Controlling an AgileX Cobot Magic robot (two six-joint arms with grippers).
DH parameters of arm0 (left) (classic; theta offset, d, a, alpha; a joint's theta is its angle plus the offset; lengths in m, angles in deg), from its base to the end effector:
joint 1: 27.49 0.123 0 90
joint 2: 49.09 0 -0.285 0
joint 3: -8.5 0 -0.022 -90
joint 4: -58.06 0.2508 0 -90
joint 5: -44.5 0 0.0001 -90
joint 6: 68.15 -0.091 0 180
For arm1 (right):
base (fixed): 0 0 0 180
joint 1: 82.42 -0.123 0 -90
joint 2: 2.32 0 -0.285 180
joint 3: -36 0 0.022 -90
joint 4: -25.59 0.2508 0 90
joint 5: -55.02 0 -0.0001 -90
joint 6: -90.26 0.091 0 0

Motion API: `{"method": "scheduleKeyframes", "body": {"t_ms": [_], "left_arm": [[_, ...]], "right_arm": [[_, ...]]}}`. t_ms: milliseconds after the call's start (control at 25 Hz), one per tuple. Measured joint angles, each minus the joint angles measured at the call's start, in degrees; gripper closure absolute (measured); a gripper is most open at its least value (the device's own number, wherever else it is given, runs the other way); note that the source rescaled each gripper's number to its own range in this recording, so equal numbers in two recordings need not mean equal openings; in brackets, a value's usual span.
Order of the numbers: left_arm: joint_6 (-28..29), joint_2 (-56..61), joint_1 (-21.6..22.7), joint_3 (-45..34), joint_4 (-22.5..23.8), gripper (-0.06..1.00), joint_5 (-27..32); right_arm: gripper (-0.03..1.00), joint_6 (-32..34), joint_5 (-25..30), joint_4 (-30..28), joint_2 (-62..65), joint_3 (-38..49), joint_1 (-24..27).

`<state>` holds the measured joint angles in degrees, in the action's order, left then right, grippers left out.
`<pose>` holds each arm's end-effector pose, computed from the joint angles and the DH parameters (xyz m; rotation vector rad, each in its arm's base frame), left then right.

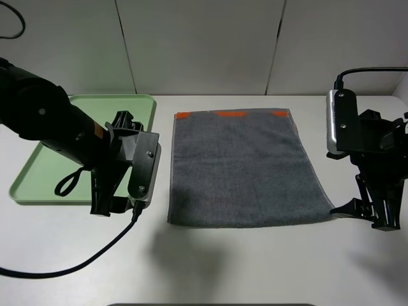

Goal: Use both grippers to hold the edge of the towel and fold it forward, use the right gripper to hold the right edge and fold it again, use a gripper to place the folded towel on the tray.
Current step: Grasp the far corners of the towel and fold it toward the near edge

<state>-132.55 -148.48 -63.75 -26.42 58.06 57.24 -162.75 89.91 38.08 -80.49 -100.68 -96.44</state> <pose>0.2344 -0.1720 0.1683 1.9840 1.6454 0.1853 0.1951 0.0603 0.2073 -1.7069 2.0980 -0.0866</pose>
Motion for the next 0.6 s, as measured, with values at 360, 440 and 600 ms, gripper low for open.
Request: {"method": "scheduleKeyframes", "body": {"t_ms": [360,440,600], "left_arm": [[-0.2,-3.0,0.0,0.0,0.0,0.0,-4.0],[-0.2,-4.9,0.0,0.0,0.0,0.0,-5.0],[-0.2,-7.7,-0.7,0.1,0.0,0.0,-6.7]], "right_arm": [[-0.03,0.1,0.0,0.0,0.0,0.0,0.0],[-0.03,0.2,0.0,0.0,0.0,0.0,0.0],[-0.03,0.2,-0.1,0.0,0.0,0.0,0.0]]}}
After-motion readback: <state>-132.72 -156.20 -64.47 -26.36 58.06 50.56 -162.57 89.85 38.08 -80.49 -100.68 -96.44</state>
